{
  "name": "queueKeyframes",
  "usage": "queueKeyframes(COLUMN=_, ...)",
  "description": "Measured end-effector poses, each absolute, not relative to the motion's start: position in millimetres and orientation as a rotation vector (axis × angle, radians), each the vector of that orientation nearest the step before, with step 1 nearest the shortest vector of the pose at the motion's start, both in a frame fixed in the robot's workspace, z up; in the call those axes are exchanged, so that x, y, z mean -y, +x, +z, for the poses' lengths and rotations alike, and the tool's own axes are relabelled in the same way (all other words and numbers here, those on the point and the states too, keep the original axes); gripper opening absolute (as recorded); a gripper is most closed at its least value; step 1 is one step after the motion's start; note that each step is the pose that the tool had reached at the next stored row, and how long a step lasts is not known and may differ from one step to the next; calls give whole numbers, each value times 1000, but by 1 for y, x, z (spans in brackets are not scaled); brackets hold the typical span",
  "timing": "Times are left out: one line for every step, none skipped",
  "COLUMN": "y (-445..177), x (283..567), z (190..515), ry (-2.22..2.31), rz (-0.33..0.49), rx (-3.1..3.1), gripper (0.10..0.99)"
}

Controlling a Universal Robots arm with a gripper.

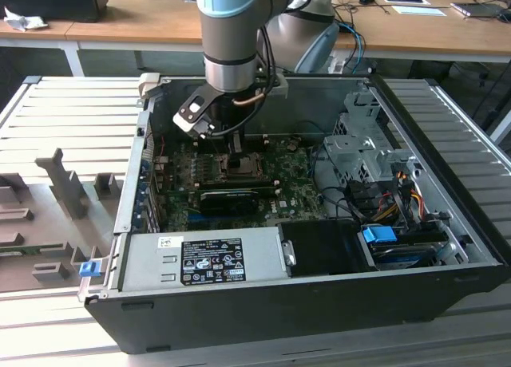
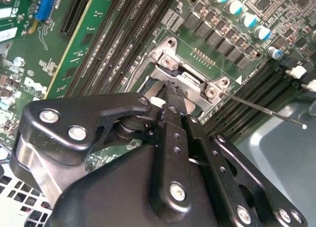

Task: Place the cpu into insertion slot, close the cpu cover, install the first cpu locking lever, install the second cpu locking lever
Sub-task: 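Close the cpu cover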

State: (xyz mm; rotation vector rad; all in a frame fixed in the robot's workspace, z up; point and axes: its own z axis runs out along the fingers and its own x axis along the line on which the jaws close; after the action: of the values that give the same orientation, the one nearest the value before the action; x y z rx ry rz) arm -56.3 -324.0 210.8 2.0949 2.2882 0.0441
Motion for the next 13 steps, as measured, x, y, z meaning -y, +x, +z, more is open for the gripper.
queueKeyframes(y=-56, x=324, z=209, ry=2095, rz=44, rx=-2288, gripper=106)
queueKeyframes(y=-57, x=324, z=208, ry=2095, rz=44, rx=-2288, gripper=106)
queueKeyframes(y=-57, x=324, z=207, ry=2095, rz=44, rx=-2288, gripper=106)
queueKeyframes(y=-57, x=324, z=206, ry=2095, rz=44, rx=-2289, gripper=106)
queueKeyframes(y=-57, x=324, z=206, ry=2095, rz=44, rx=-2289, gripper=106)
queueKeyframes(y=-57, x=324, z=206, ry=2094, rz=44, rx=-2289, gripper=106)
queueKeyframes(y=-57, x=324, z=208, ry=2095, rz=43, rx=-2289, gripper=106)
queueKeyframes(y=-57, x=324, z=210, ry=2095, rz=44, rx=-2289, gripper=106)
queueKeyframes(y=-57, x=324, z=216, ry=2095, rz=44, rx=-2289, gripper=106)
queueKeyframes(y=-56, x=324, z=217, ry=2095, rz=45, rx=-2289, gripper=106)
queueKeyframes(y=-53, x=324, z=217, ry=2095, rz=43, rx=-2289, gripper=106)
queueKeyframes(y=-50, x=324, z=217, ry=2095, rz=43, rx=-2289, gripper=106)
queueKeyframes(y=-48, x=324, z=217, ry=2095, rz=42, rx=-2290, gripper=106)
